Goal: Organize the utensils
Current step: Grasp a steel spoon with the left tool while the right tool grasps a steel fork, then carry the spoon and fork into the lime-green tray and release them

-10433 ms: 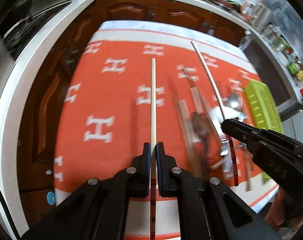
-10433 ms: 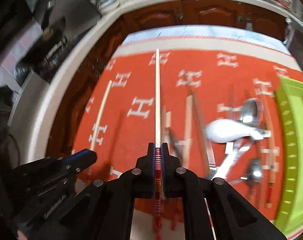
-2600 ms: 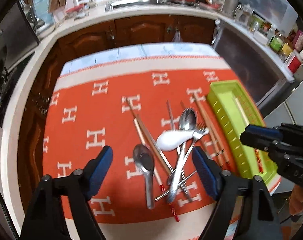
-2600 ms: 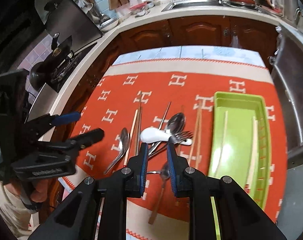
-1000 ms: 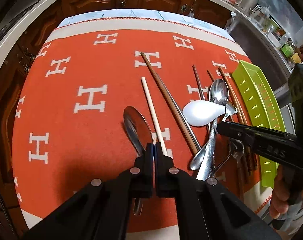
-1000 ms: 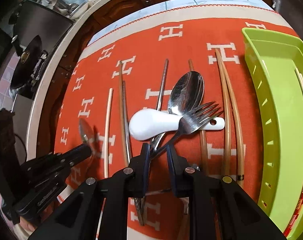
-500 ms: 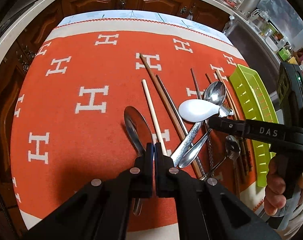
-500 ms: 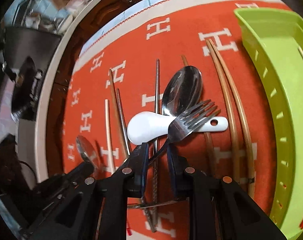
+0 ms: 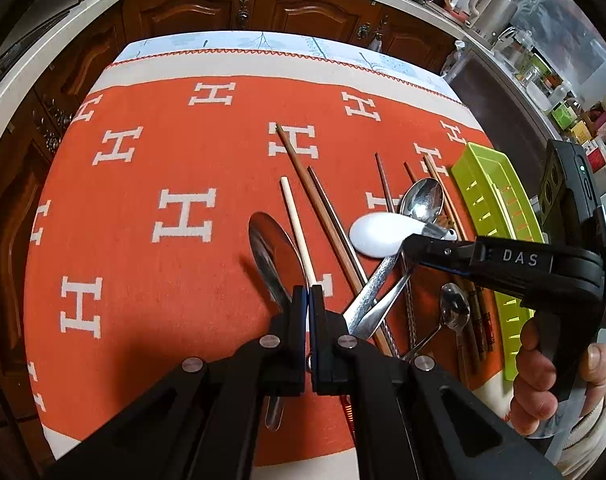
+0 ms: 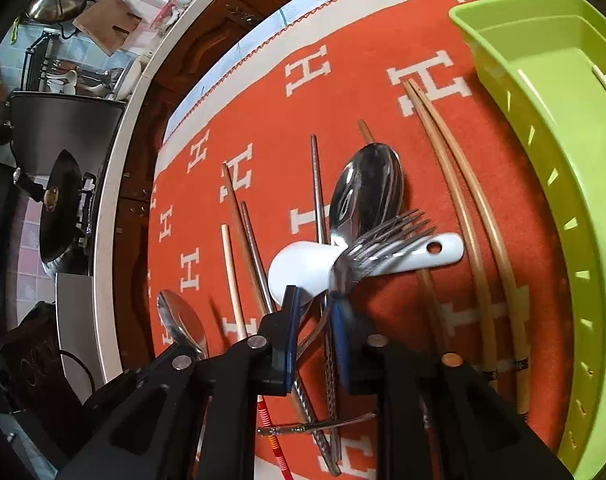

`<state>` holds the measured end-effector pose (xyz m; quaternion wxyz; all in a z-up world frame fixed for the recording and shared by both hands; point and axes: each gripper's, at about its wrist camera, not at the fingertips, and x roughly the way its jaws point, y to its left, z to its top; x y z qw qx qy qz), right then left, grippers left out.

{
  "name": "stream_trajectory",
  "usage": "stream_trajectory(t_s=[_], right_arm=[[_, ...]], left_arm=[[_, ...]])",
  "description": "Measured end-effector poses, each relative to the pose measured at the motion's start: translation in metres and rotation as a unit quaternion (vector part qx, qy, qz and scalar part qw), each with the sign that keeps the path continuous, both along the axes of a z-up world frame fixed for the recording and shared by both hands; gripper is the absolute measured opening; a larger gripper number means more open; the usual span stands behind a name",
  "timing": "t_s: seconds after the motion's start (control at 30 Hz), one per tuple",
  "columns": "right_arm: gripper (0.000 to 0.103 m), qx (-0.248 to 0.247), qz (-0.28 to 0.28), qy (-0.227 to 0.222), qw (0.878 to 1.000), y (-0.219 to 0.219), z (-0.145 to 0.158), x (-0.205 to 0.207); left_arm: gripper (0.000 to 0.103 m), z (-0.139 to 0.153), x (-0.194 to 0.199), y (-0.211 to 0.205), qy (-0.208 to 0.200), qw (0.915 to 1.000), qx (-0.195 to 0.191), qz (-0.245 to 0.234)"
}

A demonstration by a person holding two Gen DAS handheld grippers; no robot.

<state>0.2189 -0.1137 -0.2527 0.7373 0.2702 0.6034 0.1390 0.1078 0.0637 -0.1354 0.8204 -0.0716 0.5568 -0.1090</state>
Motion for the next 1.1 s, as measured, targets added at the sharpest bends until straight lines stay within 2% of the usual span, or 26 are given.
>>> stream_trajectory(t_s=[0.2, 0.5, 0.67, 0.87, 0.97, 1.1], right_arm=[[0.002, -0.006, 0.005, -0.037, 0.999, 0.001, 0.010, -0.013], [0.002, -0.054, 0.064, -0.114, 0.990, -0.009, 0.082, -0.052], [0.002, -0.077, 0.054, -0.145, 0.985, -0.048, 0.126, -0.076], [0.002, -0.145, 0.032, -0.170, 0.974, -0.110, 0.172, -0.100], [0.002, -0.179, 0.022, -0.168, 0.969, -0.143, 0.186, -0.108], [0.002, -0.218, 0.030, -0.146, 0.965, -0.178, 0.186, -0.114]], left_arm=[[0.000, 0.007, -0.003, -0.002, -0.004, 1.0000, -0.004, -0.003], [0.000, 0.051, -0.013, -0.035, -0.033, 0.9979, -0.036, -0.042], [0.000, 0.077, -0.014, -0.073, -0.049, 0.9942, -0.061, -0.074], [0.000, 0.094, -0.006, -0.130, -0.042, 0.9885, -0.100, -0.106], [0.000, 0.095, -0.003, -0.161, -0.034, 0.9863, -0.111, -0.117], [0.000, 0.087, 0.003, -0.196, -0.019, 0.9844, -0.124, -0.123]])
